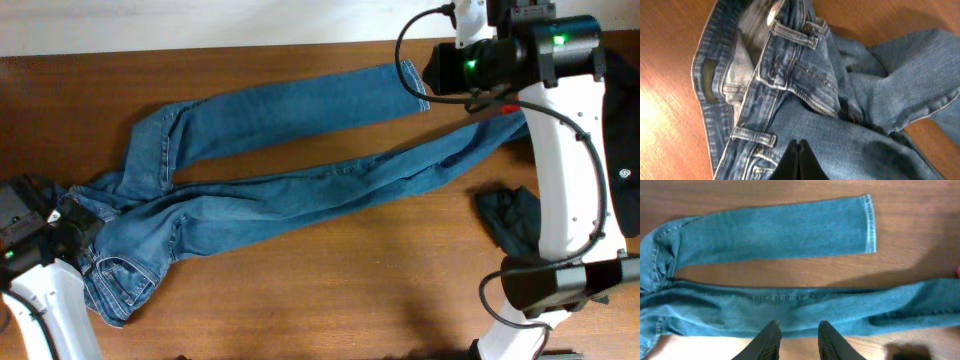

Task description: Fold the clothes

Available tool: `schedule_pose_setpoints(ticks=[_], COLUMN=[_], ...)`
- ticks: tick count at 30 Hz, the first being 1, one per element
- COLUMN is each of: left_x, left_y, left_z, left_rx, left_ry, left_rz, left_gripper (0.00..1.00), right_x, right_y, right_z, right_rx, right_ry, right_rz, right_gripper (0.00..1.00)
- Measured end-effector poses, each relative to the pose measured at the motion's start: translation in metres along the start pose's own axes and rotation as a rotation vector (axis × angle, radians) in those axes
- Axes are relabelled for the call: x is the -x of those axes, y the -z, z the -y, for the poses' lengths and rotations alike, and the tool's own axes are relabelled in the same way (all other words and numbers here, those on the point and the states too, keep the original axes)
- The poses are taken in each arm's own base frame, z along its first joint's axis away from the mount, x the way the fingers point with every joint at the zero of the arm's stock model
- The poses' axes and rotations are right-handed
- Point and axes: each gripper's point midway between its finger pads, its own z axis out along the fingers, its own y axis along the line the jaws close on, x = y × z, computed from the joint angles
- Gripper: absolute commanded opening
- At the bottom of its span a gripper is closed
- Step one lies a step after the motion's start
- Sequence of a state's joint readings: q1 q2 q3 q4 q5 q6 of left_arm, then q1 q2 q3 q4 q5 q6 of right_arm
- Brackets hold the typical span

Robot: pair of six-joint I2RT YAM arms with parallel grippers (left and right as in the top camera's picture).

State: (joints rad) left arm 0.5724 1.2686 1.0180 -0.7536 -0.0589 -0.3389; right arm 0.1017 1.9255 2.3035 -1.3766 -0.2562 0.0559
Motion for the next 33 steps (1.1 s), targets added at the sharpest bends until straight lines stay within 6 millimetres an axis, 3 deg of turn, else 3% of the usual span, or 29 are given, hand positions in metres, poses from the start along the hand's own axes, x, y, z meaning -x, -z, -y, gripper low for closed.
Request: schedule_pose_setpoints(ticks=[4,10,13,14,16,19,23,28,31,33], left_x=[-0.012,-0.062,-0.079,-0.083,-0.087,-0.091,-0.092,-0.093,-0.093,-0.093], left_y=[-0.021,-0.062,-0.074,-0.077,-0.079,-0.077,-0.076,-0.076,-0.076,-0.076], left_z=[0.006,0.018,0.023,0.024,0.024,0.022,0.022,0.021,0.021,0.021], left_rx=[-0.009,0.000,0.006,0.008,0.012,0.017,0.019,0.020,0.021,0.021], left_ry=[-0.031,-0.106,-0.131,-0.137,-0.139,-0.139,-0.139,-0.139,-0.140,-0.140], left_rz=[-0.079,-0.311,-0.379,-0.394,-0.415,-0.432,-0.438,-0.441,-0.442,-0.443], left_gripper=[0.00,0.00,0.00,0.00,0.00,0.00,0.00,0.00,0.00,0.00], right_x=[0.008,0.001,-0.013,-0.015,-0.024,-0.027,-0.042,-0.039,-0.041,-0.041], right_y=[-0.034,-0.148,-0.233,-0.240,-0.288,-0.321,-0.348,-0.345,-0.336,-0.325], right_z=[-0.007,-0.032,-0.045,-0.049,-0.053,-0.044,-0.022,0.001,0.032,0.068], right_rx=[0.043,0.106,0.134,0.139,0.149,0.139,0.050,-0.088,-0.220,-0.311], right_ry=[0.014,0.069,0.100,0.108,0.117,0.100,0.064,0.064,0.054,0.018], right_rz=[-0.014,-0.110,-0.145,-0.146,-0.139,-0.116,-0.143,-0.138,-0.161,-0.176], right_gripper=[0.28,0.15,0.08,0.05,0.04,0.04,0.04,0.04,0.04,0.04])
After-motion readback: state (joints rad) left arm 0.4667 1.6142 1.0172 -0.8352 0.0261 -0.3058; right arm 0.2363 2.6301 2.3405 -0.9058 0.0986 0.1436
